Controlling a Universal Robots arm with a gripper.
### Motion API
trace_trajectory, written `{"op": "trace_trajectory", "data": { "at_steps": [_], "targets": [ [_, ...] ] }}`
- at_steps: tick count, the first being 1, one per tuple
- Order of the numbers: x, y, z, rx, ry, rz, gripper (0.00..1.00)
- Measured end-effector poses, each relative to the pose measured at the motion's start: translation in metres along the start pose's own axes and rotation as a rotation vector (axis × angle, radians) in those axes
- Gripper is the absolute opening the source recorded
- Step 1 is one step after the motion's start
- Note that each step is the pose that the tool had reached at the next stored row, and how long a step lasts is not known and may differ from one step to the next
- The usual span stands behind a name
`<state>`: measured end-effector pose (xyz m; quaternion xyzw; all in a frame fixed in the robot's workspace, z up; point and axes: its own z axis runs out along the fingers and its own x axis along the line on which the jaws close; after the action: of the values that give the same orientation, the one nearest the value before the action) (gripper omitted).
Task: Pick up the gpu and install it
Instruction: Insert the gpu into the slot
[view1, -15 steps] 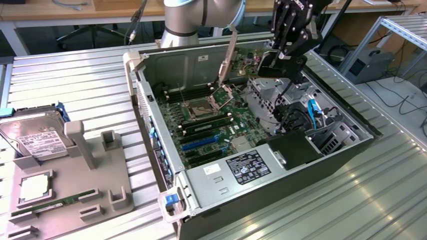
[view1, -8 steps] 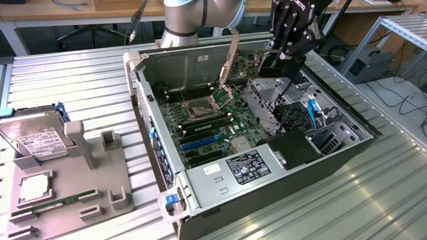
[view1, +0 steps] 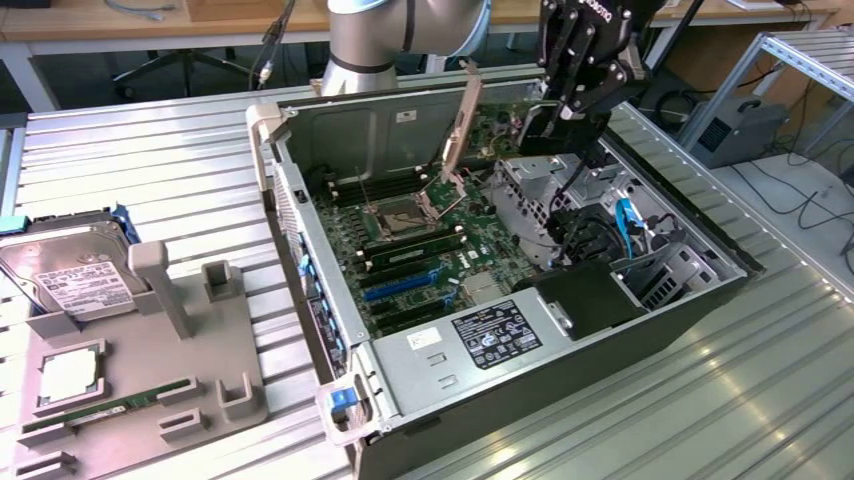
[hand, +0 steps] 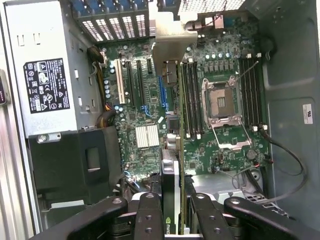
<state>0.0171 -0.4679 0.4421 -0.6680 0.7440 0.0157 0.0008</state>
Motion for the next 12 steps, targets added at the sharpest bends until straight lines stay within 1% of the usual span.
{"op": "trace_trajectory", "data": {
  "at_steps": [2,3,4,5,6,9,12],
  "targets": [
    [0.0,0.0001,0.0007,0.0044,-0.0003,-0.012,0.27],
    [0.0,0.0003,0.0013,0.0089,-0.0005,-0.019,0.27],
    [0.0,0.0006,0.0023,0.0161,-0.0011,-0.028,0.27],
    [0.0001,0.0009,0.0032,0.0221,-0.0015,-0.035,0.27],
    [0.0002,0.0017,0.004,0.0246,-0.0018,-0.04,0.27],
    [0.0003,0.0024,0.0042,0.0246,-0.0018,-0.041,0.27],
    [0.0004,0.0074,0.0053,0.0246,-0.0018,-0.041,0.27]
  ]
}}
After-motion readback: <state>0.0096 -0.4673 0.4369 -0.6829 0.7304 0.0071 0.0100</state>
